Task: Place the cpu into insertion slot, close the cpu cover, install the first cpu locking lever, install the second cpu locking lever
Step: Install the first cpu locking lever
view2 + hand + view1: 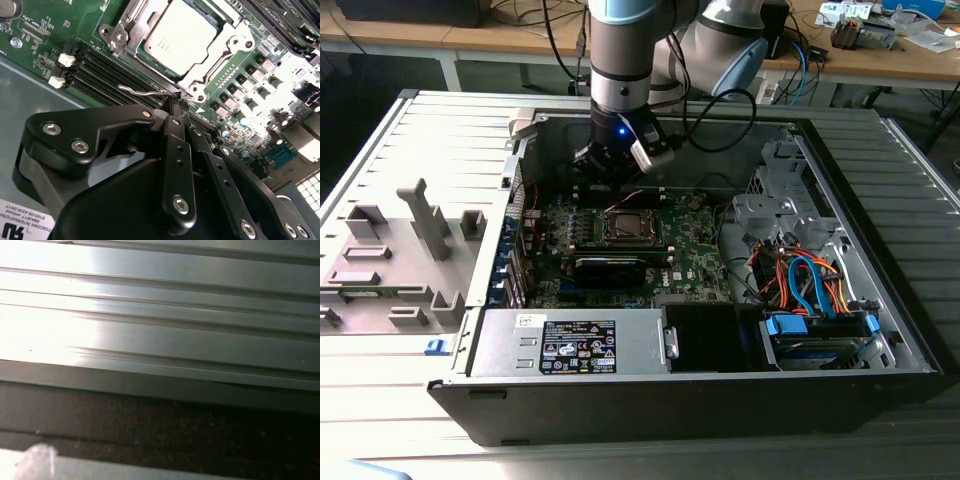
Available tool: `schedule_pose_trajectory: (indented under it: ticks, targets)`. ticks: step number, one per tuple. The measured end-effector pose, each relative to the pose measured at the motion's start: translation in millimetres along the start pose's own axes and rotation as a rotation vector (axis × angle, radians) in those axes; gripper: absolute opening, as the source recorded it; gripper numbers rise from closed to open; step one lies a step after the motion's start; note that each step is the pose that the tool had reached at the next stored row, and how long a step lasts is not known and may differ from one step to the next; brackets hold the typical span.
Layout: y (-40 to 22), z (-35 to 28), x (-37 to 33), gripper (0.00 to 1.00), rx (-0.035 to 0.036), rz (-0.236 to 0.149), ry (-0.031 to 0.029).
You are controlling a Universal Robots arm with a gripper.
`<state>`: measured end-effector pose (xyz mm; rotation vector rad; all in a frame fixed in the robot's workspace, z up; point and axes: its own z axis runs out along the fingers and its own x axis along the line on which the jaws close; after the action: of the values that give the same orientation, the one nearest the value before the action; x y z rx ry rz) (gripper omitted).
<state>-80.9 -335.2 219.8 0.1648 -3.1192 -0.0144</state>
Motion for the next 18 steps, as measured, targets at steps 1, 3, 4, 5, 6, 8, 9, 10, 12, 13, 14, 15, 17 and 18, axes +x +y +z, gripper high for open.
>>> schedule_pose_trajectory:
  ticks: [1,3,4,5,6,8,9,10,12,13,14,15,17,18]
  targets:
    - [0.0,0.3,0.0,0.11,0.0002,0.0,0.0]
    - [0.0,0.7,-0.1,0.11,0.0003,0.0,0.0]
    - [0.0,1.1,-0.1,0.11,0.0003,0.0,-0.0001]
    - [0.0,1.4,-0.1,0.11,0.0003,0.0,-0.0001]
    - [0.0,1.5,-0.3,0.11,0.0003,0.0,-0.0001]
    - [-0.2,2.0,-1.8,0.11,0.0004,0.0,-0.0001]
    - [-0.4,2.3,-3.6,0.11,0.0006,0.0,-0.0001]
    - [-0.6,2.4,-5.0,0.11,0.0007,0.0,0.0]
    - [-1.0,3.0,-9.0,0.11,0.0007,0.0,0.0]
    - [-1.1,3.3,-10.5,0.11,0.0007,0.0,0.0]
    - [-1.4,3.7,-12.3,0.11,0.0007,-0.001,0.0]
    - [-1.6,4.0,-14.3,0.11,0.0007,-0.001,0.0003]
    - [-1.9,4.6,-17.6,0.11,0.0007,-0.001,0.0003]
    - [-2.1,5.0,-19.3,0.11,0.0007,-0.001,0.0004]
